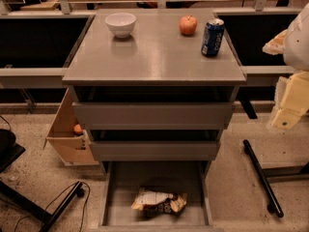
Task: Pick brown chip bag from bottom drawer and place on counter
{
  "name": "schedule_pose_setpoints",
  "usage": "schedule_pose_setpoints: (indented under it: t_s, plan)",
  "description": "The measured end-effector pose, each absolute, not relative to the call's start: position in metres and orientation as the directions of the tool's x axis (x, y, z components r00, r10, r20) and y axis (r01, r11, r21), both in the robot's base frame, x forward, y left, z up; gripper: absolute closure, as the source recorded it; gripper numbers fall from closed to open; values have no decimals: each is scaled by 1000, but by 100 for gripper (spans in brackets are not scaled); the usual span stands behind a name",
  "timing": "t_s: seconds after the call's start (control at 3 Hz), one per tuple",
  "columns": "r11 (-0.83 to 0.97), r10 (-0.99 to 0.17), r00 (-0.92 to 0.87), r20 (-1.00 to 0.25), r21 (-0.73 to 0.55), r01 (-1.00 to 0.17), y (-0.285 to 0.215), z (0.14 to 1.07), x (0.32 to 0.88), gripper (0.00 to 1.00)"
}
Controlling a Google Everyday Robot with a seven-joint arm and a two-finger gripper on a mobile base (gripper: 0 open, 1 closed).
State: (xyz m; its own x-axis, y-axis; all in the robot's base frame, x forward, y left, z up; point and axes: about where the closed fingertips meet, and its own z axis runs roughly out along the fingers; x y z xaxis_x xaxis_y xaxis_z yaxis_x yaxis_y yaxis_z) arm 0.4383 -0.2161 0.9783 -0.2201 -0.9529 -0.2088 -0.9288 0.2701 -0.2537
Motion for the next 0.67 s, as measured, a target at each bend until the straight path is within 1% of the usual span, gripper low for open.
schedule_pose_setpoints:
  t_s: [0.33, 0.67]
  plan:
    - [270, -953, -220, -209, -254, -929, -216, 978, 438, 0]
    - [267, -952, -207, -226, -282, -921, -208, 979, 443, 0]
